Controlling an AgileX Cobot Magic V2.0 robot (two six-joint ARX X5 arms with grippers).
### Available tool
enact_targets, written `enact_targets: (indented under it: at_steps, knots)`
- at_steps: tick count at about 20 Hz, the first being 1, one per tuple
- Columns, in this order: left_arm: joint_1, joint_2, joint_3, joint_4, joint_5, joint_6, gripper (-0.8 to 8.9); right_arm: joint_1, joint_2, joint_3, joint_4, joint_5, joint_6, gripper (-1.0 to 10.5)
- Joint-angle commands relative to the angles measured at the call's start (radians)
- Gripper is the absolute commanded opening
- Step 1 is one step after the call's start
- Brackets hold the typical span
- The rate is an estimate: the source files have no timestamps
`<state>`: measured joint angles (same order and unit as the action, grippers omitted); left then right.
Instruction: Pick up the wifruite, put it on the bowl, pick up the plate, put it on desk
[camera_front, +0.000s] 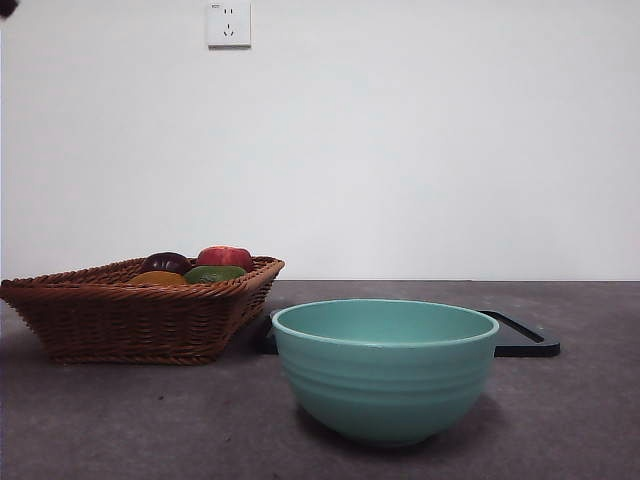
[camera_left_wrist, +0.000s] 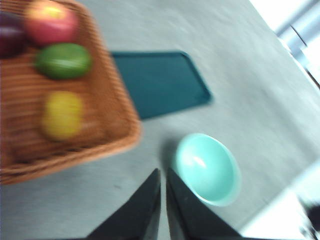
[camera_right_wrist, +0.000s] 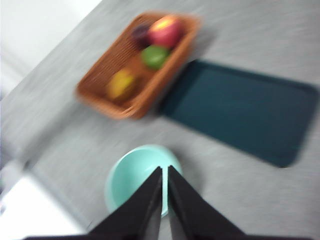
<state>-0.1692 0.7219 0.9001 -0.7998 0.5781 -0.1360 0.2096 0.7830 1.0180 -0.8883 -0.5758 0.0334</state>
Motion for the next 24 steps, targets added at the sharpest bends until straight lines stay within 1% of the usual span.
enact_targets:
  at_steps: [1,3,6,8,12,13,14,15,16,17,24]
  knots:
    - [-0.057,0.032,0.076,-0.05,0.006,0.038,0.16,0.077,0.039,0.031,-0.026,-0.005,-0.039,0.1]
    - [-0.094,0.046,0.117,-0.096,0.006,0.049,0.16,0.138,0.054,0.031,-0.043,-0.003,-0.042,0.1]
    - [-0.129,0.049,0.129,-0.114,0.006,0.05,0.16,0.199,0.06,0.031,-0.054,0.0,-0.046,0.1]
    - [-0.133,0.05,0.129,-0.121,0.006,0.054,0.16,0.218,0.059,0.031,-0.055,0.0,-0.045,0.1]
    - [-0.133,0.049,0.129,-0.12,0.005,0.053,0.42,0.22,0.059,0.031,-0.055,0.0,-0.044,0.1]
    - [-0.133,0.049,0.129,-0.121,0.005,0.053,1.05,0.22,0.059,0.031,-0.055,0.0,-0.04,0.6]
    - [-0.133,0.049,0.129,-0.121,0.005,0.051,2.15,0.22,0.059,0.031,-0.055,0.0,-0.033,1.8]
    - [-0.133,0.049,0.129,-0.12,0.005,0.047,3.48,0.22,0.059,0.031,-0.055,0.0,-0.023,3.3]
    - [-0.133,0.049,0.129,-0.12,0.005,0.048,4.71,0.22,0.059,0.031,-0.055,0.0,-0.018,4.2]
    - [-0.133,0.049,0.129,-0.12,0.005,0.048,5.07,0.22,0.059,0.031,-0.055,0.0,-0.018,4.3]
    - [-0.133,0.049,0.129,-0.119,-0.005,0.045,5.01,0.22,0.059,0.031,-0.055,0.0,-0.018,4.3]
